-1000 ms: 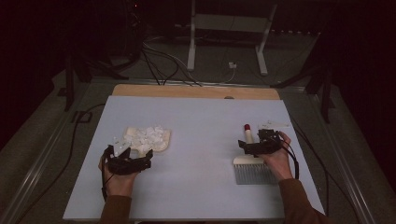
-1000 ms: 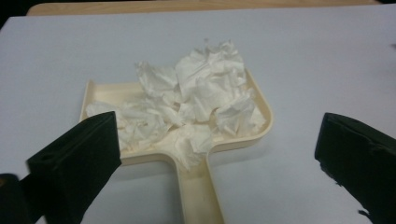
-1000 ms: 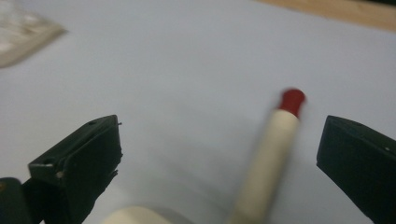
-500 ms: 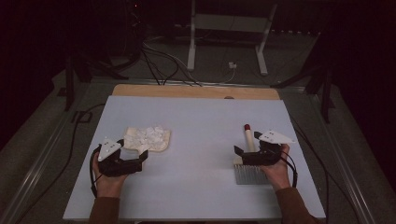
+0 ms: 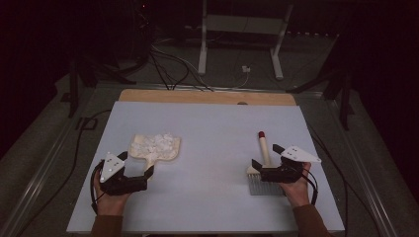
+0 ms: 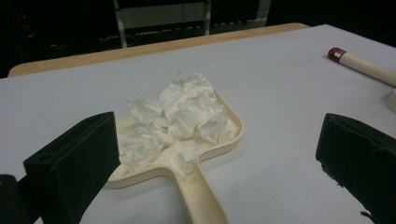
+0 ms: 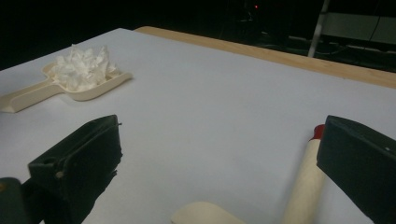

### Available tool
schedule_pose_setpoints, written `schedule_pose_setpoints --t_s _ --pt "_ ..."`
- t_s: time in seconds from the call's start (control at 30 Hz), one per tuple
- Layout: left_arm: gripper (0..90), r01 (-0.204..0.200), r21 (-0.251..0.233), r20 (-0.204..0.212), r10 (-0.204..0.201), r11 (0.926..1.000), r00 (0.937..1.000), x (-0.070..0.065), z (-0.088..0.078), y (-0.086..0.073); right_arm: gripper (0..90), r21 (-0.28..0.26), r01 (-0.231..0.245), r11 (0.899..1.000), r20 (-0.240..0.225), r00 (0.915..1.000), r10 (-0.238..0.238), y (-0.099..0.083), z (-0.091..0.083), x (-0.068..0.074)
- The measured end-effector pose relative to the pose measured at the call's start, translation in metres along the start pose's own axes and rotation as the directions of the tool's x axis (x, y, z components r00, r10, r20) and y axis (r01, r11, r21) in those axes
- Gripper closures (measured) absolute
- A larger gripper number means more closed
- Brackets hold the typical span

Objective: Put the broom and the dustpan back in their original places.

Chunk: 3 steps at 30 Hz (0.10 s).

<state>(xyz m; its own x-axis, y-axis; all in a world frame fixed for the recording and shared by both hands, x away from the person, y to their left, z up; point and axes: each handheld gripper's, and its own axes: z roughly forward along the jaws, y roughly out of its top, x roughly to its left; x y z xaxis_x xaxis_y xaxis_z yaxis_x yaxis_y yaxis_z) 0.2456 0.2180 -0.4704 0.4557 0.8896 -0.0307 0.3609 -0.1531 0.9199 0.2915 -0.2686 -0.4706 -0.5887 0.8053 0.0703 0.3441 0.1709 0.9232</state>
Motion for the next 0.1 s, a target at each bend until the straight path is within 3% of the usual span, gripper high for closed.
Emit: schedule_pose_setpoints --t_s 0.1 --pt "0.6 -0.001 0.003 -0.006 0.001 1.0 1.0 0.0011 -0.0017 -0.002 0.1 -0.001 -0.013 1.0 0.007 0.9999 0.013 -0.0037 -0.0025 -0.0028"
